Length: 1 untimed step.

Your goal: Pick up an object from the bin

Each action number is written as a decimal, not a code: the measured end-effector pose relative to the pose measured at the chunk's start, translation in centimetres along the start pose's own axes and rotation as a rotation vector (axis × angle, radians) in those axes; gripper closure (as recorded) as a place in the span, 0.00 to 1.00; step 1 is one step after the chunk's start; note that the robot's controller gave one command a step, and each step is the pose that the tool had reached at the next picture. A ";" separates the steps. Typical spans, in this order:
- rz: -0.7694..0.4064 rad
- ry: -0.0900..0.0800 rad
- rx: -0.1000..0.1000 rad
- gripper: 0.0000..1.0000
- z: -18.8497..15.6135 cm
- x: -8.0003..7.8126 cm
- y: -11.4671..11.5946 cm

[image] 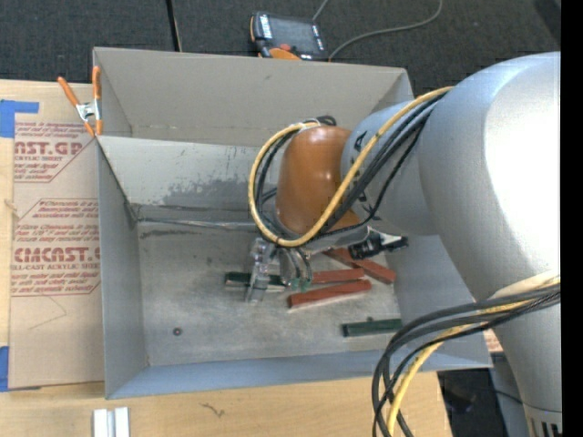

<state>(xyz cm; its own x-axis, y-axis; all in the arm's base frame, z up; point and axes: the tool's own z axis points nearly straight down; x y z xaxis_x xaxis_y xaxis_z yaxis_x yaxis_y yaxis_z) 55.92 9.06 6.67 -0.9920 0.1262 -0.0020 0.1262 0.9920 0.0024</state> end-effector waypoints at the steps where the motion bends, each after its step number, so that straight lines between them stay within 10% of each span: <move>1: 0.000 -0.004 0.000 1.00 -5.3 -0.2 0.1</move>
Offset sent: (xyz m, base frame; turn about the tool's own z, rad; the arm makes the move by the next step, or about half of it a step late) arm 0.0001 -0.0001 0.0501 0.0000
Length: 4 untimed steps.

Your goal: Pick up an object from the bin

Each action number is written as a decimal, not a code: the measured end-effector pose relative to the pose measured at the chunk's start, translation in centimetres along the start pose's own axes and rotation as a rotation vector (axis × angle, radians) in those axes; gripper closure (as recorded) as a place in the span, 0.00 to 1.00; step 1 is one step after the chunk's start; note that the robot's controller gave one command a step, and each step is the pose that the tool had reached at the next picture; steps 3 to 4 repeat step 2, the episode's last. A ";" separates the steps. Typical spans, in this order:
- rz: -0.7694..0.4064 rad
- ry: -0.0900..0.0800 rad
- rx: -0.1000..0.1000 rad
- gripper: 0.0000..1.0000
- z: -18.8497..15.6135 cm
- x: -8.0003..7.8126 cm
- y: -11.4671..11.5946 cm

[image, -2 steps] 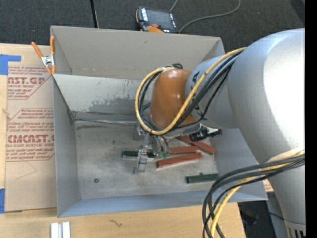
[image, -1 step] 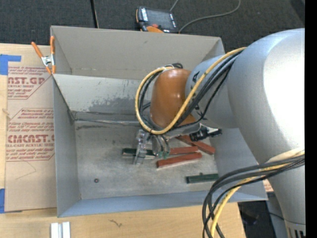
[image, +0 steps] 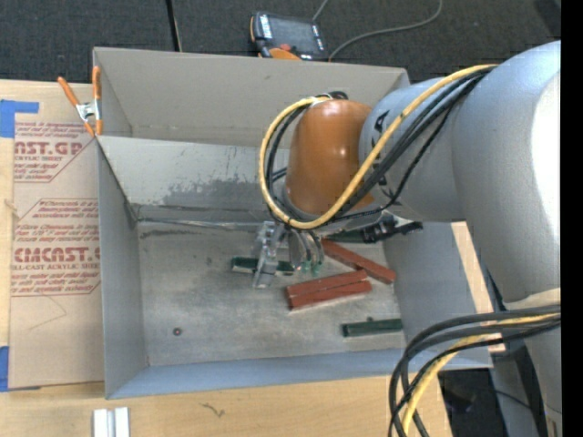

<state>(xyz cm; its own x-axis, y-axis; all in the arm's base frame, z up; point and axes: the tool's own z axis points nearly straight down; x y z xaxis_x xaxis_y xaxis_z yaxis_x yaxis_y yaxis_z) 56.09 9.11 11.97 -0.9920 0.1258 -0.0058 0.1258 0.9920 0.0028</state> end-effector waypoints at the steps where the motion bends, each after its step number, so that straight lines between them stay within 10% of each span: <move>1: 0.000 -0.002 0.000 1.00 -6.5 -0.2 0.1; 4: -0.001 0.003 0.001 1.00 -7.0 -0.2 0.2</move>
Offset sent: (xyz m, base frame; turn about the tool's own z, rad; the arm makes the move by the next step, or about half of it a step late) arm -0.0001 0.0000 0.0613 0.0000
